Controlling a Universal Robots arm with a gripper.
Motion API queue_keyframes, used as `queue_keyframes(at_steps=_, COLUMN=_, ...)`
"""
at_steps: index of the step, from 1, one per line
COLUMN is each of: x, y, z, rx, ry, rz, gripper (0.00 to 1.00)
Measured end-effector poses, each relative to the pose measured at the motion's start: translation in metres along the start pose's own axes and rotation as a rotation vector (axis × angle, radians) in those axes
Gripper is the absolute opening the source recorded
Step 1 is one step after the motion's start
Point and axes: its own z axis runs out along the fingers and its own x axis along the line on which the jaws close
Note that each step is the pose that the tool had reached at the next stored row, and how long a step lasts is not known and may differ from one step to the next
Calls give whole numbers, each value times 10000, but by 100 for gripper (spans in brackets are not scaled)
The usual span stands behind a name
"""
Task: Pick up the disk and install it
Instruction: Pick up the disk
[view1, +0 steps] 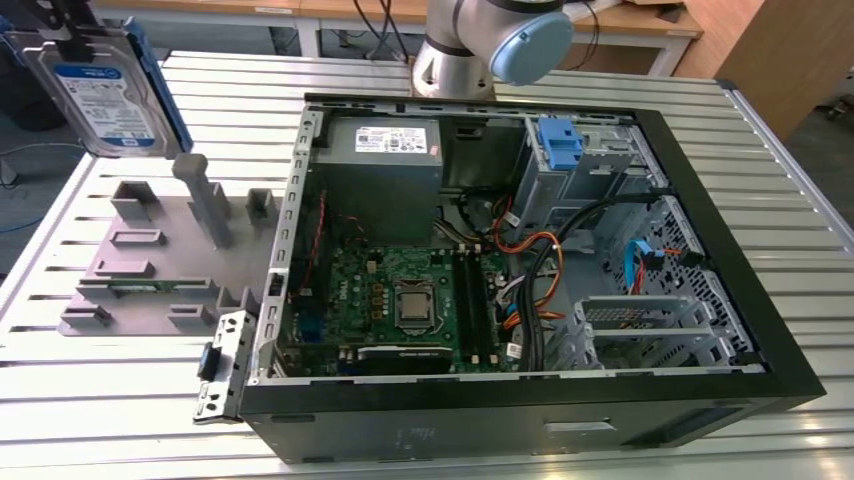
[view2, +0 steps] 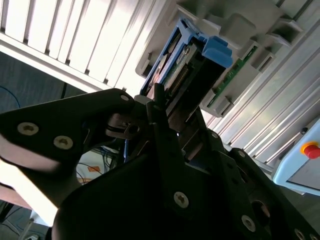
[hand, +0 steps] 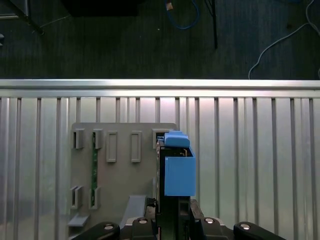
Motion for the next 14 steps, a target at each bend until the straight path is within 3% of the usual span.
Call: queue_keyframes(at_steps=14, x=-1, y=1, z=-50, rx=-1, ry=0, rz=0, gripper=35)
